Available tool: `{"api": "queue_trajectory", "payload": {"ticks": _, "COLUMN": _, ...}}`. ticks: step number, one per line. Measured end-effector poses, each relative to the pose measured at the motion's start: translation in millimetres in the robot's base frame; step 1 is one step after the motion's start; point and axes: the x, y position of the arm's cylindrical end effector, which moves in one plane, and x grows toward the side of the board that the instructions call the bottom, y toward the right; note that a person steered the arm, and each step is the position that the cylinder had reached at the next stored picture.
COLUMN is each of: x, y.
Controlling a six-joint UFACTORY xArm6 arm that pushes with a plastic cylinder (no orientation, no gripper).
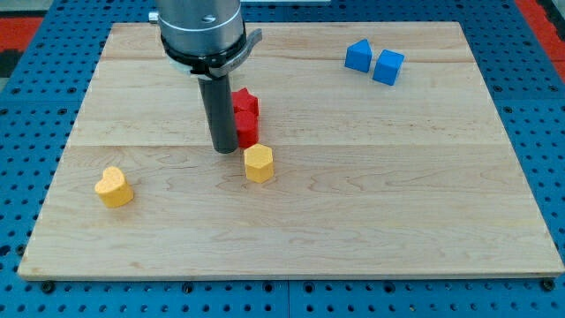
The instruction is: Move yellow hexagon closer to the yellow heart
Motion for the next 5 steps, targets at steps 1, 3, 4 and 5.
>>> {"api": "queue_trajectory", "payload": {"ticks": 1, "x": 17.8, "y": 37.6}}
{"api": "queue_trajectory", "payload": {"ticks": 3, "x": 58.5, "y": 32.1}}
{"api": "queue_trajectory", "payload": {"ticks": 4, "x": 69.2, "y": 64.9}}
{"api": "queue_trajectory", "payload": {"ticks": 5, "x": 93.2, "y": 45.6}}
